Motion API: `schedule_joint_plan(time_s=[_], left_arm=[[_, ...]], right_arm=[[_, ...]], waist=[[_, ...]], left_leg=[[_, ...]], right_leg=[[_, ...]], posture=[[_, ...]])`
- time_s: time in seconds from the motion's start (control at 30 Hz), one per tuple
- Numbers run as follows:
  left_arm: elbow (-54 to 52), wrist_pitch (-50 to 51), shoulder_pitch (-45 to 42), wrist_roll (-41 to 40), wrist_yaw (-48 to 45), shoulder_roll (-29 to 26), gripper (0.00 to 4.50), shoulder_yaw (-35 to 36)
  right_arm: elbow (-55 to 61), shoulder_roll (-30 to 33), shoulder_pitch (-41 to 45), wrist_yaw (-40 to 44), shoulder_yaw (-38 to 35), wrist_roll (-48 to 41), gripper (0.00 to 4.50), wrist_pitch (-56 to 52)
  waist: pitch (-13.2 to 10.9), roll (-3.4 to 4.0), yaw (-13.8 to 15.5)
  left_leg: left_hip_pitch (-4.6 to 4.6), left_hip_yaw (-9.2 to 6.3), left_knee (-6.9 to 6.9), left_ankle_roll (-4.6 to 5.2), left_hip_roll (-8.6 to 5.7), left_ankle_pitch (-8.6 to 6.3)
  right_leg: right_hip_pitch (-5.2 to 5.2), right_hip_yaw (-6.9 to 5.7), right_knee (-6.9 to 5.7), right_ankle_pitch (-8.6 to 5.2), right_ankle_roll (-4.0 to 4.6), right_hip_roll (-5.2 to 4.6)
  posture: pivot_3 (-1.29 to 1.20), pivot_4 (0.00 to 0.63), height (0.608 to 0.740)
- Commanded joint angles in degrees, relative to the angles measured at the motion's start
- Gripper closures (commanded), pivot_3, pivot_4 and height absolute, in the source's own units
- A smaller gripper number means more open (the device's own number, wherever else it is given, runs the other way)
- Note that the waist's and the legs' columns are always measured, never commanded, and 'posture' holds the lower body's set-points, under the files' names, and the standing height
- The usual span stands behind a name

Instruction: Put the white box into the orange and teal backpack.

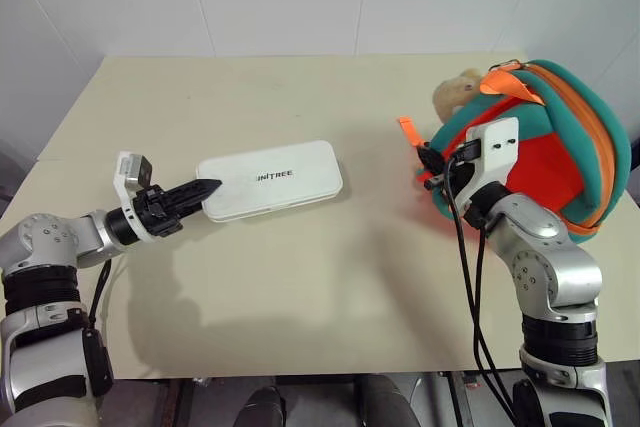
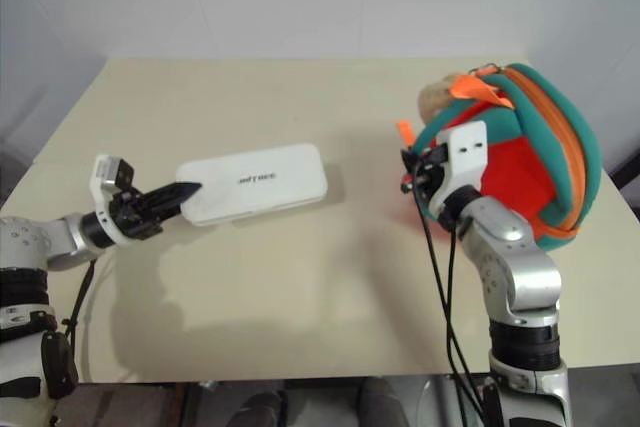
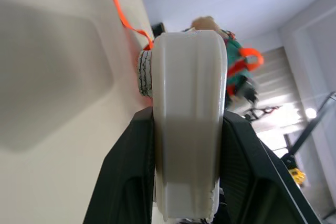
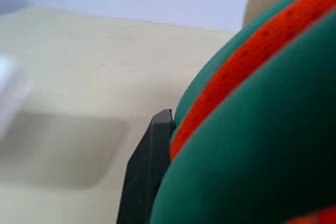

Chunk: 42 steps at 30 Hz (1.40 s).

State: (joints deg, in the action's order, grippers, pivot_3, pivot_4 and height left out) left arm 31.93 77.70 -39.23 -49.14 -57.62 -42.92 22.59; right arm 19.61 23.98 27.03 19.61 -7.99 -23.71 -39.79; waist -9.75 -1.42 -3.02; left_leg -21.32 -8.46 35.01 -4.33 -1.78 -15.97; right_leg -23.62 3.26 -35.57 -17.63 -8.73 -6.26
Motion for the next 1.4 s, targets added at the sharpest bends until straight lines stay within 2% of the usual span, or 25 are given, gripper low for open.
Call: schedule_joint_plan(time_s=[0.03, 0.4, 0.67, 0.87, 1.1, 1.23, 1.4], left_arm=[[0.51, -1.79, -1.87, -0.36, -1.74, -2.14, 3.20, 1.68], [4.14, -4.29, -3.95, 1.01, -3.46, -4.21, 3.20, 0.47], [6.02, -5.09, -5.55, 2.67, -5.35, -5.06, 3.20, -1.02], [6.65, -5.67, -6.37, 3.72, -7.38, -6.33, 3.20, -2.44], [6.85, -6.12, -6.24, 4.66, -8.81, -7.13, 3.20, -2.88], [5.63, -6.37, -5.95, 4.77, -9.13, -7.05, 3.20, -3.09], [1.63, -7.93, -3.79, 4.65, -10.99, -8.75, 3.20, -3.19]], right_arm=[[6.68, 1.43, -0.13, 3.58, 0.91, -3.64, 3.84, -1.42], [20.21, 7.82, -2.73, 13.87, 3.38, -14.41, 3.84, -5.90], [25.58, 16.02, -2.32, 21.76, 1.66, -25.26, 3.84, -8.38], [26.38, 24.14, -3.11, 31.26, -0.50, -32.01, 3.84, -7.38], [25.74, 32.14, -8.12, 45.59, -2.54, -31.55, 3.84, -1.87], [22.37, 36.92, -12.18, 54.77, -1.93, -25.03, 3.84, 4.64], [18.81, 36.35, -11.59, 55.64, 0.10, -21.32, 3.84, 8.36]], waist=[[0.00, 0.00, 0.08], [0.00, -0.01, 0.39], [-0.03, -0.07, 1.14], [-0.13, -0.21, 1.47], [-0.17, -0.28, 1.46], [-0.22, -0.36, 1.50], [-0.26, -0.42, 1.25]], left_leg=[[0.00, 0.00, 0.00, 0.00, 0.00, 0.00], [-0.04, 0.01, 0.01, 0.18, 0.00, -0.10], [-0.05, 0.01, 0.03, 0.25, 0.01, -0.14], [-0.08, 0.01, 0.07, 0.28, 0.01, -0.16], [-0.13, 0.05, 0.08, 0.33, 0.00, -0.19], [-0.13, 0.08, 0.12, 0.35, 0.00, -0.21], [-0.12, 0.12, 0.20, 0.34, 0.01, -0.20]], right_leg=[[0.00, 0.00, 0.00, 0.00, 0.00, 0.00], [0.00, -0.02, 0.04, 0.00, 0.00, -0.01], [0.01, -0.04, 0.12, 0.00, 0.00, -0.01], [0.02, -0.08, 0.16, 0.00, -0.01, -0.01], [0.02, -0.08, 0.24, -0.02, -0.03, -0.02], [0.04, -0.09, 0.25, -0.03, -0.05, -0.01], [0.04, -0.05, 0.15, -0.01, -0.09, -0.02]], posture=[[0.00, 0.150, 0.740], [0.00, 0.150, 0.740], [0.00, 0.150, 0.740], [0.00, 0.150, 0.740], [0.00, 0.150, 0.740], [0.00, 0.150, 0.740], [0.00, 0.150, 0.740]])
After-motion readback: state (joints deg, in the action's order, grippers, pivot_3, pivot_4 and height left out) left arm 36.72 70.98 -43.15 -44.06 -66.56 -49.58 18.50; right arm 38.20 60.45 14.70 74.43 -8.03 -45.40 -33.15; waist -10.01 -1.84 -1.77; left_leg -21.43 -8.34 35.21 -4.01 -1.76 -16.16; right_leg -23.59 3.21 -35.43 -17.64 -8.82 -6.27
